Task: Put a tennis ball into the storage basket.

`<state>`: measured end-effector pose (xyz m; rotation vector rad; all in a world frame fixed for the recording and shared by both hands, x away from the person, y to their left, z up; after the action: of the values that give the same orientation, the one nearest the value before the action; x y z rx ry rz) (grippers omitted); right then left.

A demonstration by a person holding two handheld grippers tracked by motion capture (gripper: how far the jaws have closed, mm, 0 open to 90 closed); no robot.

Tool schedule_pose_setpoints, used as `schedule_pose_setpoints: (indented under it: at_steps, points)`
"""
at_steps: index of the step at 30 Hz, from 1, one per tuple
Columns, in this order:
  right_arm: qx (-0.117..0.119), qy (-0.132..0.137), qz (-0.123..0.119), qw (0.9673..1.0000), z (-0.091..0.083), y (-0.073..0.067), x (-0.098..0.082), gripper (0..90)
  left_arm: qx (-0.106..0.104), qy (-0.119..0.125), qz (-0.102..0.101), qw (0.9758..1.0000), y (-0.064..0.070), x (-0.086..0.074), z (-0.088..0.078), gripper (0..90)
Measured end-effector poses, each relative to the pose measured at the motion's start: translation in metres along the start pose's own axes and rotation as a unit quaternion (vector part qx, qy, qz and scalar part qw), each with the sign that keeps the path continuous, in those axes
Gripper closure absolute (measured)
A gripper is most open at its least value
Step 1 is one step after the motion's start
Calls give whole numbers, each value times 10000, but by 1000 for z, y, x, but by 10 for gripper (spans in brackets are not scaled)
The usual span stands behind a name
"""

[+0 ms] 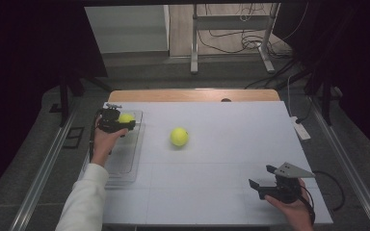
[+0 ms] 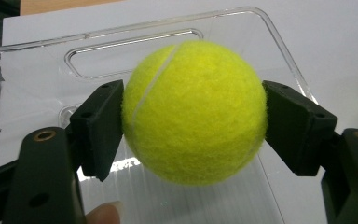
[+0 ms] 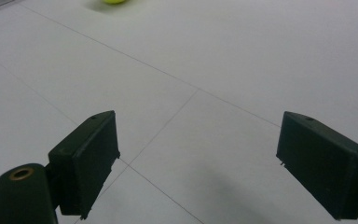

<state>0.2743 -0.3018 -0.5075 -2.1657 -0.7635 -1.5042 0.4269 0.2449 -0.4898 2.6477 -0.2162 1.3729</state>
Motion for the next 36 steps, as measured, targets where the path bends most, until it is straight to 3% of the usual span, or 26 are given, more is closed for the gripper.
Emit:
schedule_pose_setpoints:
  at_steps: [10, 22, 25, 29, 36]
  points:
    - [12, 15, 19, 10000, 0, 1, 0, 132, 23, -164, -7, 9999, -1, -3, 7, 263]
    - [28, -3, 17, 10000, 0, 1, -1, 131, 196, -124, 15, 9997, -1, -4, 10, 224]
    - [22, 0, 23, 10000, 0, 1, -1, 131, 130, 3, 3, 9999, 0, -1, 6, 157]
    - [17, 0, 26, 10000, -1, 1, -1, 131, -11, 95, -26, 10000, 2, 1, -3, 135]
    - [14, 4, 42, 10000, -1, 1, 0, 131, -514, 347, -207, 9979, 4, 6, -23, 141]
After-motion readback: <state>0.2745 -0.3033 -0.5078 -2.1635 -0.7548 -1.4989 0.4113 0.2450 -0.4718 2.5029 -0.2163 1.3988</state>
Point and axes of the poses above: each handheld gripper's, and its own axes: z roughly forward along the jaws, x roughly out of its top, y roughly to its right, the point moved 1 cm from there along z, roughly forward along the jaws, and after that the axes turned 14 degrees about y, right-handed, at the moved point
